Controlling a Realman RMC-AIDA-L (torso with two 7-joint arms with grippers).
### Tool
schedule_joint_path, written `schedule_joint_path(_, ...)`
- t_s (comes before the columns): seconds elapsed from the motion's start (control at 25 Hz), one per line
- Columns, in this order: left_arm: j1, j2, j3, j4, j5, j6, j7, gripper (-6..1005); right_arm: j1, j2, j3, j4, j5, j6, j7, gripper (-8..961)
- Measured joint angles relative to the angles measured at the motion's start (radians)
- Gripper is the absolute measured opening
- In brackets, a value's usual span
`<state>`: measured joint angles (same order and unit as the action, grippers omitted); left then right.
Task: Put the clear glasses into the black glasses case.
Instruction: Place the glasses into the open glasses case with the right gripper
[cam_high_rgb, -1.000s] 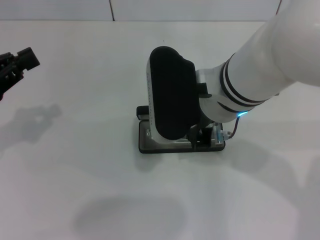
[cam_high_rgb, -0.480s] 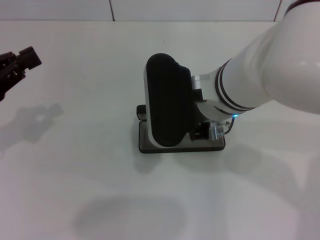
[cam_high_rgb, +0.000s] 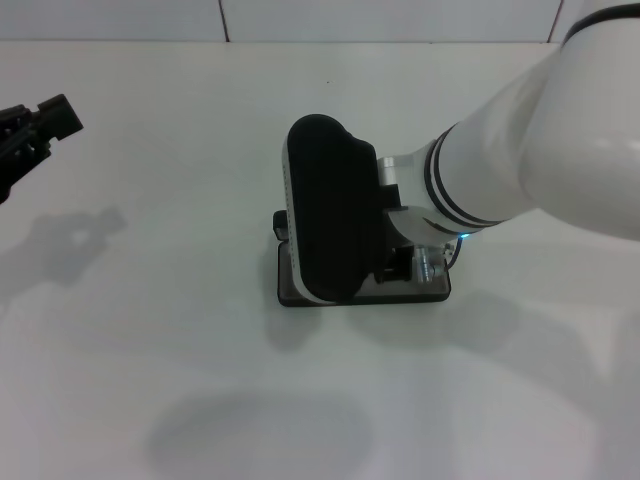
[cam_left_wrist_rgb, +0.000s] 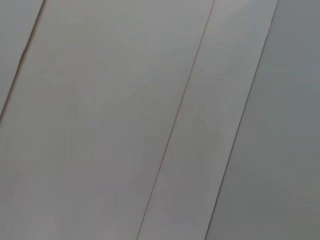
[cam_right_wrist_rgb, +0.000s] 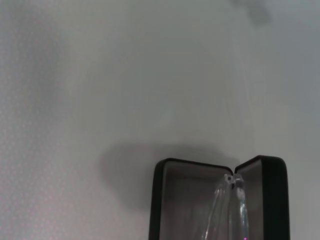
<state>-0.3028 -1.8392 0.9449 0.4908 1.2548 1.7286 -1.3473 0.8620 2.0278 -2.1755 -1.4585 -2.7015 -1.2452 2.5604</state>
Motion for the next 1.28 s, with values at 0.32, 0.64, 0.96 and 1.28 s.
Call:
schedule_joint_path(0.32,0.005,-0.001,0.0,0.0,-0.004,0.0,0.003,110,-0.001,0.0,-0.005,0.001,-0.012,0.008,-0.004,63)
schedule_joint_path(0.64,0.006,-0.003,0.0,0.0,-0.006,0.0,0.005,109,-0.007,0.0,-0.009,0.001,-0.024,0.009,-0.005,64)
schedule_joint_path(0.96,0.008,-0.007,-0.023,0.0,-0.003,0.0,0.005,109,-0.008,0.0,-0.011,0.001,-0.026,0.011,-0.007,65)
schedule_joint_path(1.28,0.011,-0.009,-0.026,0.002,-0.002,0.0,0.005,110,-0.008,0.0,-0.016,0.0,-0.027,0.012,-0.008,121)
